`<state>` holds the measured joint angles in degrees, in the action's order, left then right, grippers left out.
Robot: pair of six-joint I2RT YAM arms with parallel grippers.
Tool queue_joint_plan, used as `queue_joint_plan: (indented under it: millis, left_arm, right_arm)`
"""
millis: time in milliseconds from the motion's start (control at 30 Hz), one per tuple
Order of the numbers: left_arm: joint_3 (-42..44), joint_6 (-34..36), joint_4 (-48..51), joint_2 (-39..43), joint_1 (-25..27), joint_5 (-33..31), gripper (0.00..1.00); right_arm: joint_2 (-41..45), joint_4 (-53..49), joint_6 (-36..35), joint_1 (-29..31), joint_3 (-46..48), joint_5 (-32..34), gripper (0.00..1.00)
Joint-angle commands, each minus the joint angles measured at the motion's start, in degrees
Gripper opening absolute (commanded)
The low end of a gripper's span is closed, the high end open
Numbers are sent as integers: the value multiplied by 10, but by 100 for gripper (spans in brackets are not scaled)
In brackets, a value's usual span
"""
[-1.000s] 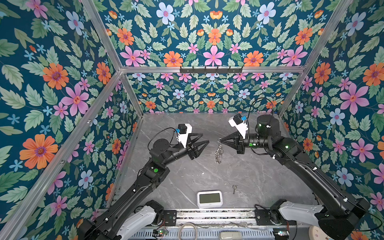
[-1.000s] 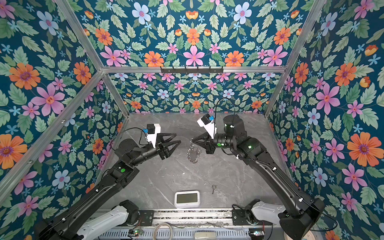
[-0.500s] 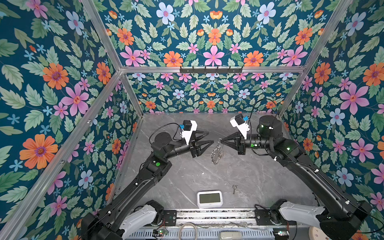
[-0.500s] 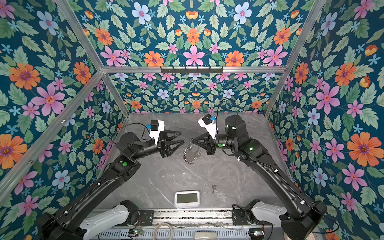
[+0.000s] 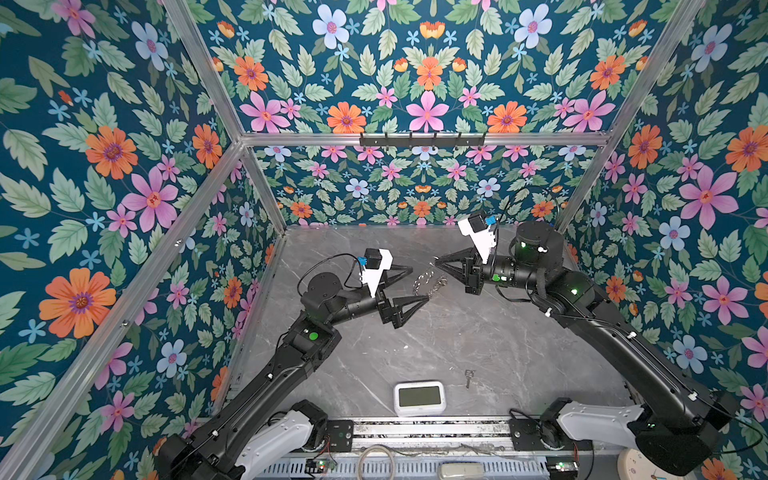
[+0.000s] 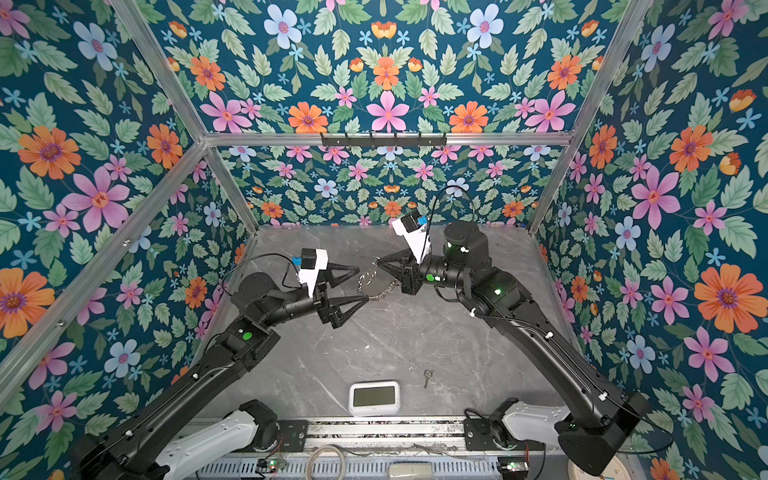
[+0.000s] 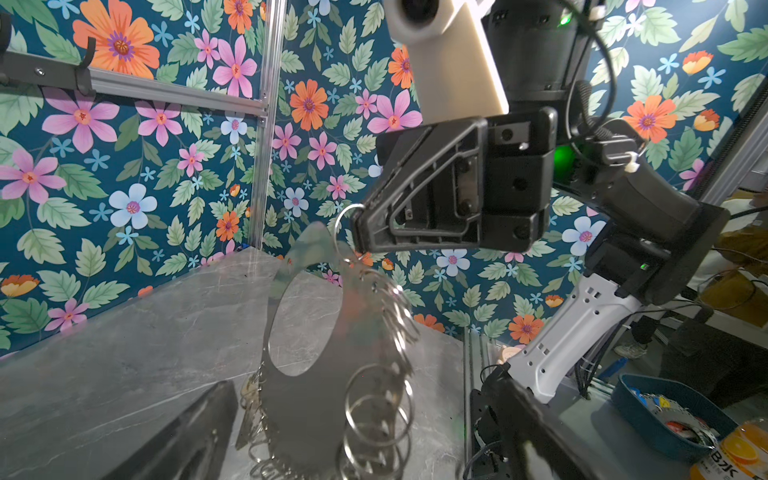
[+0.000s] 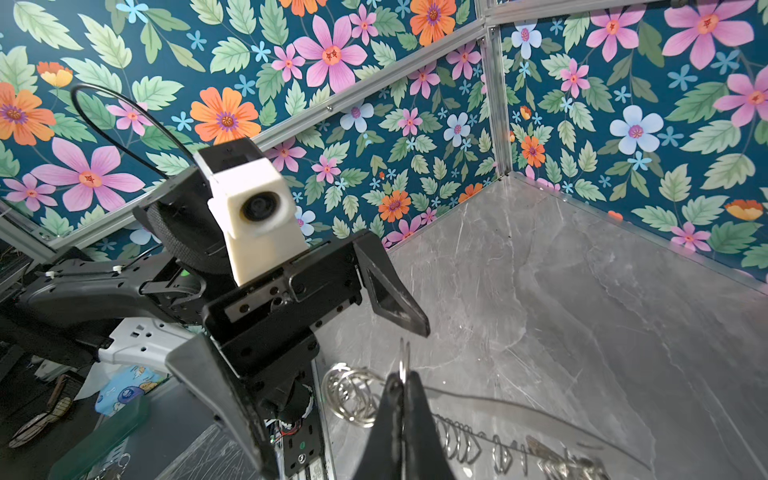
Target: Remove the keys from the keyring
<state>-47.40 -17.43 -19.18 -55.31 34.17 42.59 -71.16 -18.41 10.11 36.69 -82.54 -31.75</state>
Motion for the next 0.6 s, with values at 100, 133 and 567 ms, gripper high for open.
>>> queue_joint_plan:
  millis: [100,133,567]
  left_arm:
    - [-13,17,1,-10,0,-22,83]
    - [-15,19,1,-11,0,-21,77]
    - [-23,-4,-11,-33,0,-33,0]
  right_arm:
    - [-14,24,1,11,-23,6,0]
    - [-16,23,3,11,-23,4,0]
    - [-34,28,34,15,-7,25,0]
